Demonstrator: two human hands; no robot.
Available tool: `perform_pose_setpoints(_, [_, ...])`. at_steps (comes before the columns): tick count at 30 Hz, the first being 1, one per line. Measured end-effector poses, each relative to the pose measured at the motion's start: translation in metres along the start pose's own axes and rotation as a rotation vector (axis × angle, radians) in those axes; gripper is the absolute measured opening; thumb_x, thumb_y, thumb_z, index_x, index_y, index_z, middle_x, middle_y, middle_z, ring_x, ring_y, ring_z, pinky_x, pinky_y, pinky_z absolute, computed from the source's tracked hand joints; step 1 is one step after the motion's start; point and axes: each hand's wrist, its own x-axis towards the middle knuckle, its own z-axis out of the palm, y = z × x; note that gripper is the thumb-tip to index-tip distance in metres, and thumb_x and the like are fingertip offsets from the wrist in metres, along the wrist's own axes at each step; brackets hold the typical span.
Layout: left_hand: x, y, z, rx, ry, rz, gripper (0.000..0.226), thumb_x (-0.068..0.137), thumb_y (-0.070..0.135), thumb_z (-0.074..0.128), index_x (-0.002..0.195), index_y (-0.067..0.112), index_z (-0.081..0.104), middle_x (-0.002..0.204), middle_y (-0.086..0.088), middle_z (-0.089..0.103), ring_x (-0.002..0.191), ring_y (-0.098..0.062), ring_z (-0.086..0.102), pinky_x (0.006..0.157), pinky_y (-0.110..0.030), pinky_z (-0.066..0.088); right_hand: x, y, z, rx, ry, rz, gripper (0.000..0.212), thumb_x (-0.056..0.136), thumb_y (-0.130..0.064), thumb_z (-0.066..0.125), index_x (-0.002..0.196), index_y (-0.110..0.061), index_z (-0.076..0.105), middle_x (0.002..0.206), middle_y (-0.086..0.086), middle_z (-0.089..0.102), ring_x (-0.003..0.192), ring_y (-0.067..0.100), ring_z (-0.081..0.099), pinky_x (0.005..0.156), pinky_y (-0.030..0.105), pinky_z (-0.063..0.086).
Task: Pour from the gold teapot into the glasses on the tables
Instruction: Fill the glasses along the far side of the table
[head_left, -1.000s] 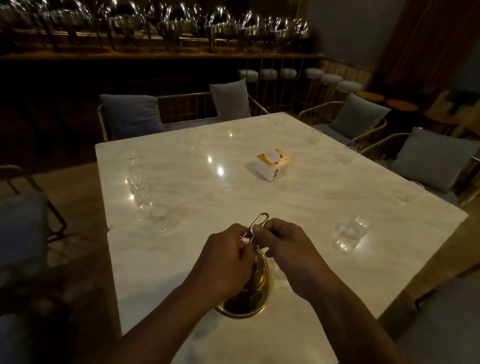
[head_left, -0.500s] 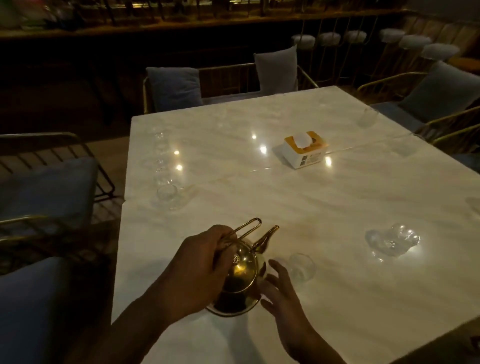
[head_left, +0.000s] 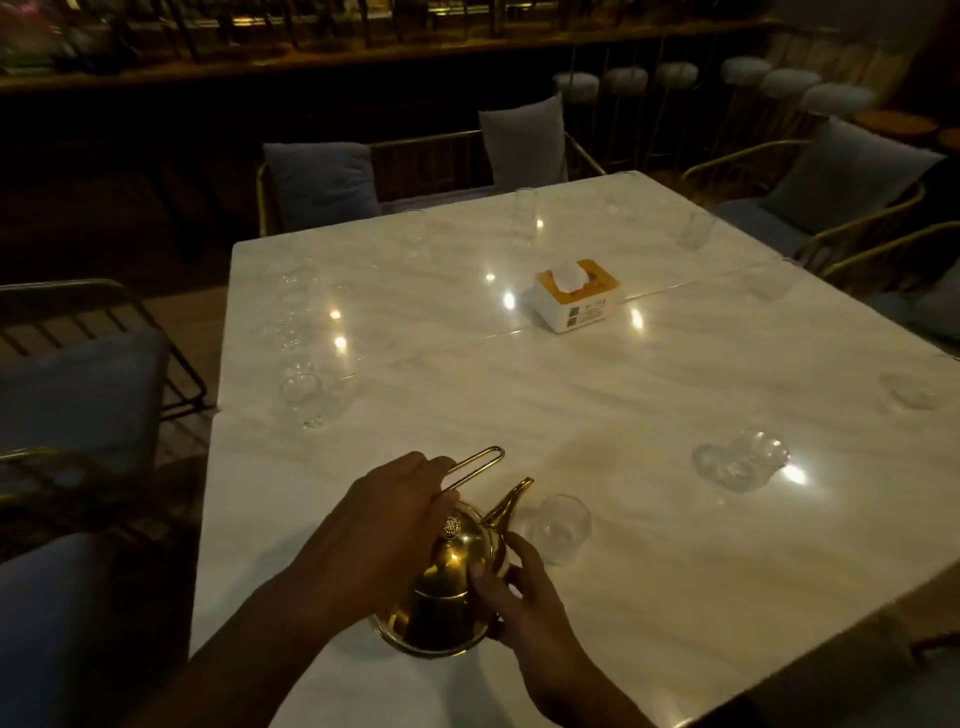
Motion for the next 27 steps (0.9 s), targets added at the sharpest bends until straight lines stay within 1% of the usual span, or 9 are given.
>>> perform_pose_setpoints(4, [0.006, 0.007, 0.001, 0.027, -0.016, 0.063, 0.036, 0.102, 0.027, 0.047, 0.136, 0.019, 0.055, 0.111, -0.001, 0.064, 0.098, -0.015, 0.060, 0.086, -0.027, 0.049, -0.006, 0.004, -0.002, 0.032, 0.036, -0.024, 0.055, 0.080, -0.047, 0.079, 0.128, -0.046, 0.054, 0.133, 0.000, 0.062, 0.116, 0.025, 0.064, 0.094, 0.049, 0.059])
perform_pose_setpoints(6, [0.009, 0.009, 0.002, 0.024, -0.027, 0.076, 0.034, 0.101, 0.028, 0.048, 0.133, 0.020, 0.058, 0.107, -0.001, 0.065, 0.095, -0.016, 0.060, 0.084, -0.031, 0.050, -0.008, 0.006, -0.005, 0.039, 0.040, -0.033, 0.061, 0.078, -0.049, 0.080, 0.133, -0.043, 0.055, 0.135, 0.000, 0.061, 0.117, 0.024, 0.064, 0.092, 0.047, 0.060])
perform_pose_setpoints(8, [0.012, 0.010, 0.004, 0.027, -0.028, 0.089, 0.035, 0.101, 0.029, 0.049, 0.133, 0.020, 0.059, 0.108, -0.001, 0.066, 0.096, -0.017, 0.061, 0.084, -0.031, 0.050, -0.009, 0.007, -0.009, 0.036, 0.039, -0.037, 0.069, 0.075, -0.054, 0.080, 0.137, -0.042, 0.053, 0.137, 0.000, 0.062, 0.116, 0.023, 0.066, 0.089, 0.043, 0.062])
perform_pose_setpoints(12, [0.020, 0.015, 0.010, 0.032, -0.021, 0.114, 0.040, 0.101, 0.033, 0.048, 0.139, 0.021, 0.054, 0.116, -0.001, 0.066, 0.103, -0.016, 0.061, 0.086, -0.025, 0.046, -0.013, 0.003, -0.012, 0.049, 0.019, -0.035, 0.057, 0.080, -0.048, 0.074, 0.133, -0.038, 0.057, 0.123, 0.001, 0.072, 0.103, 0.018, 0.073, 0.077, 0.033, 0.063])
perform_pose_setpoints(14, [0.023, 0.017, 0.012, 0.039, -0.032, 0.115, 0.041, 0.101, 0.034, 0.047, 0.140, 0.021, 0.053, 0.119, -0.001, 0.066, 0.105, -0.016, 0.061, 0.089, -0.026, 0.046, -0.014, 0.003, -0.011, 0.043, 0.024, -0.022, 0.048, 0.086, -0.044, 0.072, 0.132, -0.036, 0.059, 0.120, 0.001, 0.074, 0.105, 0.019, 0.072, 0.082, 0.038, 0.063])
perform_pose_setpoints(17, [0.028, 0.018, 0.015, 0.056, -0.046, 0.131, 0.041, 0.101, 0.035, 0.047, 0.139, 0.021, 0.053, 0.118, -0.002, 0.066, 0.105, -0.017, 0.061, 0.092, -0.032, 0.049, -0.016, 0.002, -0.010, 0.046, 0.046, 0.000, 0.047, 0.085, -0.047, 0.072, 0.130, -0.037, 0.061, 0.120, 0.001, 0.074, 0.113, 0.024, 0.069, 0.091, 0.048, 0.061])
perform_pose_setpoints(19, [0.031, 0.019, 0.017, 0.074, -0.051, 0.147, 0.041, 0.101, 0.035, 0.047, 0.138, 0.020, 0.055, 0.116, -0.002, 0.066, 0.103, -0.017, 0.061, 0.089, -0.032, 0.050, -0.017, 0.002, -0.010, 0.056, 0.054, 0.018, 0.045, 0.086, -0.048, 0.072, 0.128, -0.038, 0.062, 0.120, 0.001, 0.074, 0.115, 0.025, 0.067, 0.091, 0.047, 0.061])
perform_pose_setpoints(22, [0.036, 0.021, 0.020, 0.097, -0.055, 0.154, 0.037, 0.102, 0.034, 0.046, 0.134, 0.021, 0.058, 0.110, -0.003, 0.066, 0.097, -0.017, 0.061, 0.084, -0.030, 0.050, -0.017, 0.001, -0.012, 0.070, 0.053, 0.064, 0.041, 0.086, -0.050, 0.071, 0.124, -0.038, 0.064, 0.120, 0.001, 0.073, 0.116, 0.027, 0.065, 0.085, 0.041, 0.062])
perform_pose_setpoints(27, [0.044, 0.024, 0.024, 0.139, -0.086, 0.156, 0.035, 0.101, 0.034, 0.045, 0.128, 0.021, 0.063, 0.106, -0.003, 0.065, 0.097, -0.018, 0.062, 0.087, -0.036, 0.052, -0.017, 0.000, -0.013, 0.091, 0.049, 0.121, 0.037, 0.086, -0.051, 0.070, 0.120, -0.036, 0.068, 0.114, 0.001, 0.076, 0.114, 0.029, 0.066, 0.087, 0.042, 0.061])
